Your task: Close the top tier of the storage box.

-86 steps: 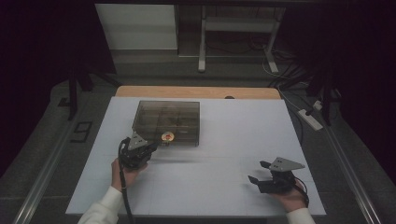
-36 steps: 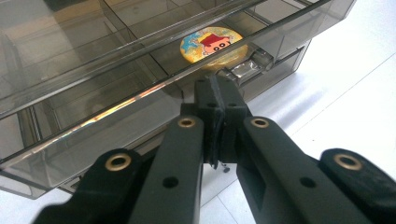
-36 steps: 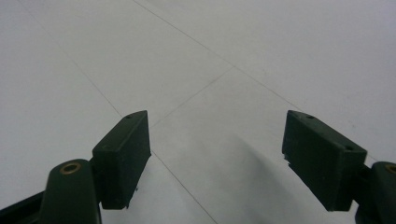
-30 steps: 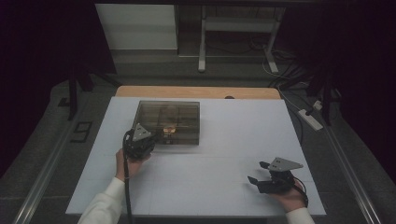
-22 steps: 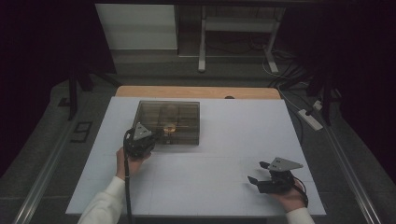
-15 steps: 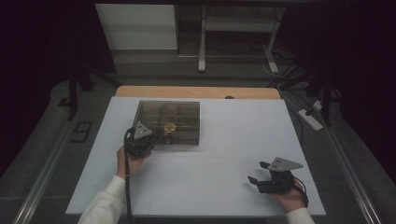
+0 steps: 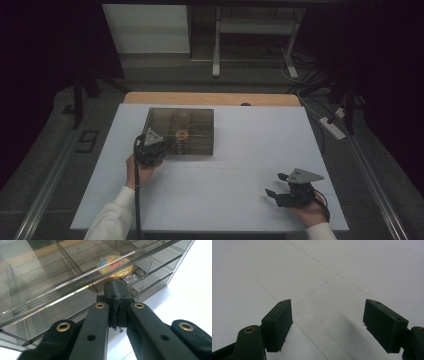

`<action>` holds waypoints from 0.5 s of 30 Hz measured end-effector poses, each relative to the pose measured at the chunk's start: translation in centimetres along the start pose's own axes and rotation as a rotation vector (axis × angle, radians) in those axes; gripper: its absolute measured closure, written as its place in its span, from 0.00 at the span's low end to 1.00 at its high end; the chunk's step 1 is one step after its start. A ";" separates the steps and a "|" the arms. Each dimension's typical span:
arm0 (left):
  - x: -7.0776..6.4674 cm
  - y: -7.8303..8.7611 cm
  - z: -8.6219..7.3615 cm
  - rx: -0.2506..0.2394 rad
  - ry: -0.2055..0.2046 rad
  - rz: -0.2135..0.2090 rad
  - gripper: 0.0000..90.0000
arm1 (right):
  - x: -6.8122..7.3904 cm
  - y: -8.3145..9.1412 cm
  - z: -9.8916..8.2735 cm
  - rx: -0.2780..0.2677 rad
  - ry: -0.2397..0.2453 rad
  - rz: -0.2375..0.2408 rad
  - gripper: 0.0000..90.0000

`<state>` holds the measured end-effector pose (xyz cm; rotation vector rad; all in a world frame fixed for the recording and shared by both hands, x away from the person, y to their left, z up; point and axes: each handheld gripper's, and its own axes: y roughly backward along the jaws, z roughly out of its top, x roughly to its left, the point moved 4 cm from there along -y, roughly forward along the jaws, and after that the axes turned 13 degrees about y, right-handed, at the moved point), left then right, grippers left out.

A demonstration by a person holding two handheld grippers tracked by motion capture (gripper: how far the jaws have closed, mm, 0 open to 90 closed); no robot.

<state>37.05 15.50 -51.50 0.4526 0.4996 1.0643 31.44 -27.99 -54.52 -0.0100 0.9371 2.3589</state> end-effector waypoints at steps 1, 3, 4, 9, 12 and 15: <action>0.0 0.0 0.0 0.001 -0.001 -0.002 0.99 | 0.0 0.0 0.0 0.000 0.000 0.000 0.26; 0.1 0.0 0.0 0.002 -0.005 -0.007 0.99 | 0.0 0.0 0.0 -0.001 -0.001 -0.002 0.26; 0.1 0.0 0.0 0.002 -0.004 -0.008 0.99 | 0.0 0.0 0.0 -0.002 -0.001 -0.003 0.26; 0.1 0.0 0.0 0.005 -0.004 -0.004 0.99 | 0.0 0.1 0.0 -0.001 -0.003 -0.004 0.26; 0.1 -0.1 -0.1 0.008 0.001 -0.008 0.99 | -0.1 0.1 -0.1 -0.004 -0.005 -0.004 0.26; 0.2 -0.1 -0.2 0.014 0.004 -0.008 0.99 | -0.2 0.2 -0.1 -0.011 -0.010 -0.002 0.26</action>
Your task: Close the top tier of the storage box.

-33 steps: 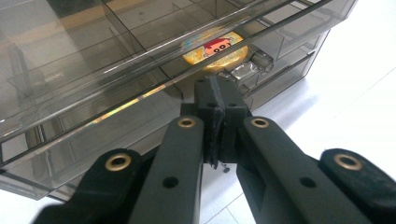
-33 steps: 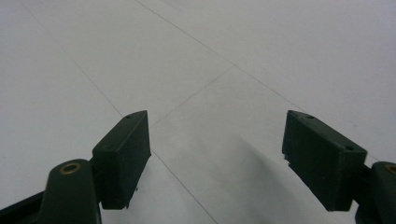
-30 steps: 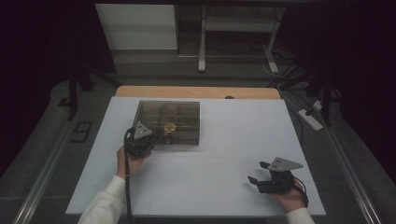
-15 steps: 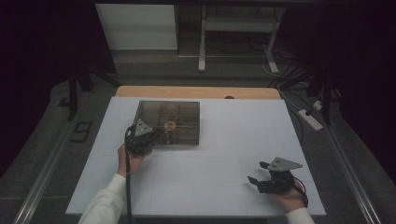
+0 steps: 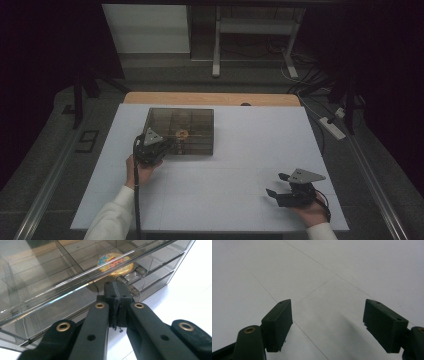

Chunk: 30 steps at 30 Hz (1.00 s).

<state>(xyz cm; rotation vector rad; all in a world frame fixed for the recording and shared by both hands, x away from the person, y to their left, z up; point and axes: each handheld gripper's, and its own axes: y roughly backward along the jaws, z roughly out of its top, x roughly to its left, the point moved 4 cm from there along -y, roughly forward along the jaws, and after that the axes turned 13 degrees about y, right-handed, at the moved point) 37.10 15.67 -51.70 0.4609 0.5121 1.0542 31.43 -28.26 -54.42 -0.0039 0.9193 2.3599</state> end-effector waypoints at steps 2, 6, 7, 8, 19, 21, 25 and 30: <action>0.1 0.0 -0.1 0.005 0.003 -0.003 0.99 | 0.0 0.0 0.0 -0.009 -0.003 0.001 0.26; 0.1 0.2 -0.1 0.002 0.005 -0.005 0.99 | 0.0 -0.1 0.1 -0.010 0.003 0.013 0.25; 0.1 0.2 -0.1 0.003 0.001 -0.005 0.99 | 0.0 -0.1 0.1 -0.011 0.003 0.015 0.26; 0.1 0.3 -0.1 0.003 0.000 -0.004 0.99 | 0.0 -0.1 0.1 -0.015 0.004 0.017 0.26; -0.2 0.5 -0.2 0.010 0.009 -0.016 0.98 | -0.2 0.2 -0.1 -0.025 -0.007 0.010 0.26; 0.0 0.7 -0.3 0.008 0.015 -0.016 0.98 | -0.2 0.2 0.0 -0.026 -0.008 0.009 0.26; 0.2 1.3 -0.5 0.002 0.026 -0.013 0.98 | -0.1 0.2 0.0 -0.014 0.003 0.009 0.26; 0.0 2.3 -0.9 -0.005 0.023 -0.015 0.98 | 0.0 0.3 0.1 -0.019 0.005 0.004 0.26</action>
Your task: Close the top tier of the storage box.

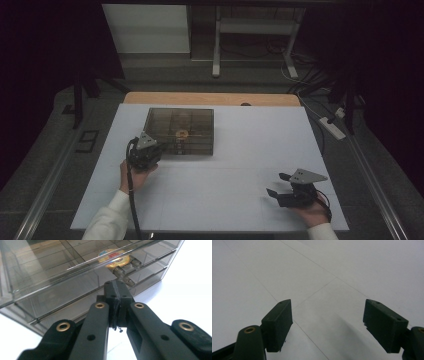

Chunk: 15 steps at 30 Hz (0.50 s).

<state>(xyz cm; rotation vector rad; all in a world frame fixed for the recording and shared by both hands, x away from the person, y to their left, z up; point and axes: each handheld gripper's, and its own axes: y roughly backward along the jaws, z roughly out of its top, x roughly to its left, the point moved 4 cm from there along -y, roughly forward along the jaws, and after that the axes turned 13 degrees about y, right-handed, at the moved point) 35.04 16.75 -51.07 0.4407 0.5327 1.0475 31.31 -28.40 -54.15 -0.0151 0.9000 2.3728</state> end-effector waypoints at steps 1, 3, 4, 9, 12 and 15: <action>0.0 0.2 0.0 -0.001 0.000 0.001 0.98 | 0.0 0.0 0.0 0.001 0.000 -0.001 0.26; -0.1 0.5 -0.1 -0.002 0.001 -0.001 0.98 | 0.0 0.0 0.0 0.001 0.000 -0.004 0.26; -0.1 0.7 -0.2 0.000 0.001 0.000 0.98 | 0.0 0.0 0.1 0.000 0.000 -0.005 0.26; -0.4 1.2 -0.7 0.006 0.012 -0.025 0.98 | 0.0 0.0 0.1 0.004 0.001 -0.005 0.26; -0.6 1.5 -1.1 0.010 0.001 -0.029 0.98 | 0.0 0.0 0.1 0.002 -0.001 -0.006 0.26; -0.8 1.8 -1.6 0.017 0.001 -0.039 0.98 | -0.1 -0.1 0.0 0.007 -0.001 -0.005 0.26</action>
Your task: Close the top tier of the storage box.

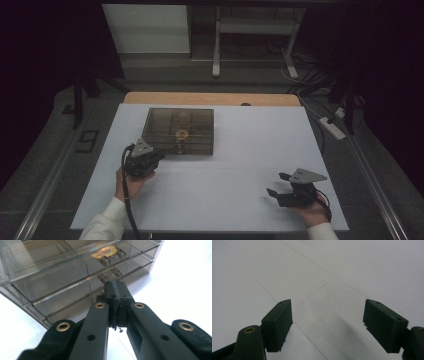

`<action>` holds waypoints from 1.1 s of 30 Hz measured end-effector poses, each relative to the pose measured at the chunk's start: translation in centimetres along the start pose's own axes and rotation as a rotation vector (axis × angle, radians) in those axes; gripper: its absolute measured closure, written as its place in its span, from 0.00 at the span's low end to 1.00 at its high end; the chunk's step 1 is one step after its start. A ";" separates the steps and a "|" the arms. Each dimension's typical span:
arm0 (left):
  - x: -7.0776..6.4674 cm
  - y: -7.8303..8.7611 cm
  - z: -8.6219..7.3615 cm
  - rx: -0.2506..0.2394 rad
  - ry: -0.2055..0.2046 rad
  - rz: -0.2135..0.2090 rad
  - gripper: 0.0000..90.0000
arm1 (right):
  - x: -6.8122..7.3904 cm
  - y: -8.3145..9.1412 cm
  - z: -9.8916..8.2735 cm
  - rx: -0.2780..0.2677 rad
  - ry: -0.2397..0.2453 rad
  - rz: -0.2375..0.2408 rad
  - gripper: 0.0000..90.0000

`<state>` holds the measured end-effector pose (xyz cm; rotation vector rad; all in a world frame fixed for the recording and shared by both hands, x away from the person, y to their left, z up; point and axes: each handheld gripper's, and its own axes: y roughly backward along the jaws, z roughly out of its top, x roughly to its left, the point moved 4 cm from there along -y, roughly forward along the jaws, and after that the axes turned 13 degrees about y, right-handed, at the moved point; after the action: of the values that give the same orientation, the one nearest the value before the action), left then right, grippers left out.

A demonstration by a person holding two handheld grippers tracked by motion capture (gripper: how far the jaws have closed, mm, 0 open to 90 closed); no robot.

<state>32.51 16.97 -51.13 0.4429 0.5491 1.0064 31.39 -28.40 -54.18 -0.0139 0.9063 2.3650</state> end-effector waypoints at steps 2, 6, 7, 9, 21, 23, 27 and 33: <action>-0.2 0.2 -0.3 0.004 -0.004 -0.002 0.98 | 0.0 0.0 0.0 0.001 -0.001 0.000 0.26; -0.5 1.0 -1.0 0.006 -0.005 -0.009 0.98 | 0.0 0.1 0.0 -0.001 -0.001 -0.002 0.26; -0.6 1.2 -1.1 0.005 -0.004 -0.011 0.98 | 0.0 0.2 0.0 -0.003 -0.003 -0.004 0.26; -0.6 1.7 -1.4 0.006 -0.001 -0.013 0.98 | -0.1 0.2 -0.1 -0.006 -0.006 -0.005 0.26; -1.7 3.0 -3.7 0.047 0.012 -0.057 0.47 | -0.2 0.2 -0.1 -0.007 -0.007 -0.009 0.25; -1.8 3.1 -4.1 0.057 0.015 -0.057 0.42 | -0.3 0.4 -0.1 -0.009 -0.012 -0.010 0.25; -1.7 3.2 -4.8 0.076 0.016 -0.049 0.36 | -0.5 0.6 -0.3 -0.012 -0.019 -0.017 0.25; -0.7 3.8 -5.7 0.090 0.030 -0.025 0.32 | -0.5 1.2 -0.7 -0.016 -0.016 -0.021 0.25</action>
<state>26.21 18.71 -53.22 0.4997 0.6274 0.9689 31.07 -29.78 -53.90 -0.0104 0.8751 2.3495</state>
